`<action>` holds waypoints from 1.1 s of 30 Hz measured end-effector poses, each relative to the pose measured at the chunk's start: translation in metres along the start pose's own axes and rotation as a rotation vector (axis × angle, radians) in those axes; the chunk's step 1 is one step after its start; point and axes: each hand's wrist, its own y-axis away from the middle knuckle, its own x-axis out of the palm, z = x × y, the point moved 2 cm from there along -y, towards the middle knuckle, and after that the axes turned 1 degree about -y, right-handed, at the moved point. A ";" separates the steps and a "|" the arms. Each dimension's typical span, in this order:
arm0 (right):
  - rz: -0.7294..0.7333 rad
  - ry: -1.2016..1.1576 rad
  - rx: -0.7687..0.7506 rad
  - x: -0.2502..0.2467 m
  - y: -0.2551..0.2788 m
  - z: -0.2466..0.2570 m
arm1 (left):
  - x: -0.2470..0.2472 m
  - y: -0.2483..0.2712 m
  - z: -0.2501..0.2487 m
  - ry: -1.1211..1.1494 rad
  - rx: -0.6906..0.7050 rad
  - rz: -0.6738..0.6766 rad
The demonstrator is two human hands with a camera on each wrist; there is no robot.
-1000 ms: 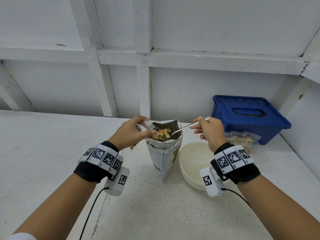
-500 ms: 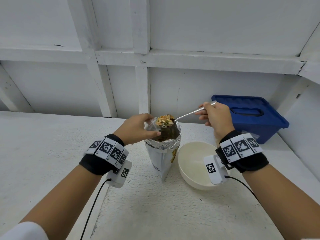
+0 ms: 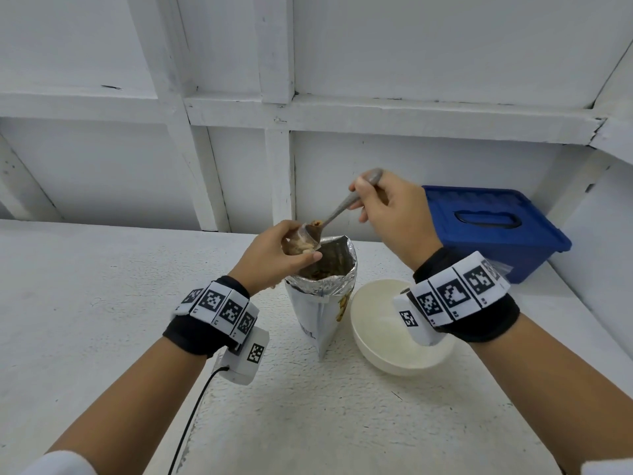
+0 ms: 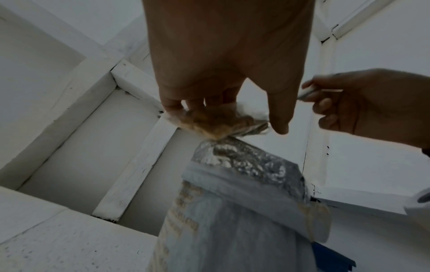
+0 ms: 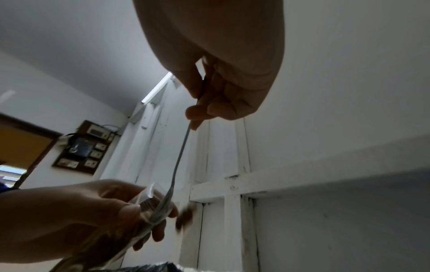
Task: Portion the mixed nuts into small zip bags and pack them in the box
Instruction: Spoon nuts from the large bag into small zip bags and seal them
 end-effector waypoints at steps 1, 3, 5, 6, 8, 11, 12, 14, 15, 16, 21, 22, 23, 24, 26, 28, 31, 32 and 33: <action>0.008 0.023 -0.071 0.001 0.001 0.005 | 0.000 0.000 0.002 0.032 -0.004 -0.017; 0.012 0.063 -0.164 0.000 0.001 0.011 | 0.000 0.002 0.005 0.073 -0.006 -0.037; -0.001 0.068 -0.205 -0.001 0.001 0.013 | 0.000 0.004 0.009 0.096 -0.007 -0.046; -0.013 0.063 -0.216 -0.003 0.002 0.013 | 0.000 0.004 0.010 0.103 -0.007 -0.049; -0.045 0.043 -0.221 -0.006 0.002 0.013 | 0.000 0.004 0.012 0.098 -0.002 -0.055; -0.117 0.042 -0.200 -0.012 0.000 0.012 | -0.001 0.003 0.015 0.093 0.003 -0.054; -0.143 0.044 -0.187 -0.015 -0.001 0.010 | -0.002 0.004 0.016 0.094 0.006 -0.056; -0.176 0.051 -0.150 -0.019 0.000 0.003 | -0.003 0.004 0.019 0.093 0.006 -0.068; -0.168 0.061 -0.123 -0.019 0.002 -0.002 | -0.004 0.004 0.020 0.088 0.001 -0.075; -0.137 0.084 -0.092 -0.017 0.003 -0.007 | -0.004 0.005 0.022 0.082 -0.008 -0.078; 0.202 0.300 -0.027 0.011 0.022 -0.041 | -0.001 0.003 0.029 0.062 -0.050 -0.031; 0.232 0.326 -0.033 0.017 0.026 -0.046 | 0.000 0.003 0.030 0.057 -0.054 -0.017; 0.250 0.351 -0.039 0.021 0.030 -0.049 | 0.001 0.002 0.032 0.056 -0.056 -0.010; 0.264 0.373 -0.040 0.024 0.032 -0.052 | 0.001 0.002 0.034 0.056 -0.059 -0.006; 0.294 0.418 -0.036 0.028 0.034 -0.054 | 0.001 0.001 0.036 0.064 -0.070 -0.002; 0.323 0.465 -0.025 0.032 0.034 -0.054 | 0.000 0.001 0.037 0.072 -0.081 0.003; 0.348 0.485 0.016 0.038 0.036 -0.056 | 0.001 0.001 0.038 0.076 -0.092 0.007; 0.341 0.479 0.041 0.039 0.036 -0.057 | 0.001 0.001 0.038 0.080 -0.092 0.012; 0.327 0.457 0.081 0.039 0.036 -0.058 | 0.002 0.002 0.038 0.082 -0.092 0.016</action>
